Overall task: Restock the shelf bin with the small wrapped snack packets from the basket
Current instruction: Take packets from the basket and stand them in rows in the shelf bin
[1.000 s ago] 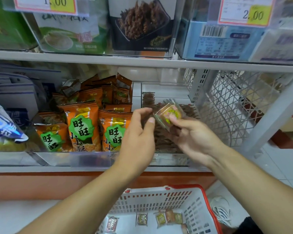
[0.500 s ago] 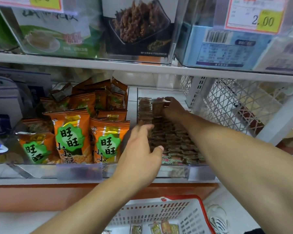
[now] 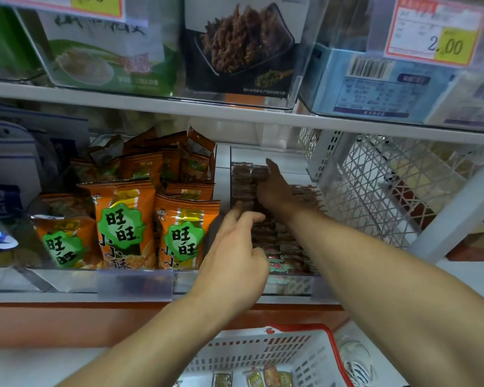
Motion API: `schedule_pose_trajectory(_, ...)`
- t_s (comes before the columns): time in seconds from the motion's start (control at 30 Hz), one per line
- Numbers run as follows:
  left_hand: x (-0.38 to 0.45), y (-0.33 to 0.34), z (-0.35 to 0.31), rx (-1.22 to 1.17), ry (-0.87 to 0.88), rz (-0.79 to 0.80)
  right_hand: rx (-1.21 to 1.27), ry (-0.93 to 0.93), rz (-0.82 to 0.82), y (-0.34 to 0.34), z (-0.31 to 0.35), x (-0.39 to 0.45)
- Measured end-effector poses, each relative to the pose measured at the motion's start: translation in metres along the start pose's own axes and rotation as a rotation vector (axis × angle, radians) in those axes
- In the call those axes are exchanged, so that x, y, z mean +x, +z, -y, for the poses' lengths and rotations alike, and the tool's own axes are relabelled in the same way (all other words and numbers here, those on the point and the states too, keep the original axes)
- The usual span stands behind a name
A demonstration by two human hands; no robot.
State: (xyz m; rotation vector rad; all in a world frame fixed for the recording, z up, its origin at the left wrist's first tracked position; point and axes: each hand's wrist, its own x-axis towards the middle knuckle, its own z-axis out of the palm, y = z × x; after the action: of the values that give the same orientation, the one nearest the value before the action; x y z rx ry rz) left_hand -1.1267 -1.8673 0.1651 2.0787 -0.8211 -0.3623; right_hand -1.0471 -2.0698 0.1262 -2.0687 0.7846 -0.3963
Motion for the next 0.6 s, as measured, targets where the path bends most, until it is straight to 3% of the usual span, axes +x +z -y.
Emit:
schedule_pose_trajectory(0.17,-0.002,-0.001,0.002,0.036,0.013,0.007,-0.183,-0.107,0.022,-0.002,0.000,0.001)
schedule_pose_trajectory(0.37,-0.007,-0.002,-0.003,0.035,0.018,-0.001,-0.011,-0.037,-0.068,-0.011,-0.004,0.002)
schedule_pose_trajectory(0.6,-0.041,-0.009,-0.004,0.053,0.200,-0.085,0.054,-0.071,-0.150,-0.031,-0.006,-0.025)
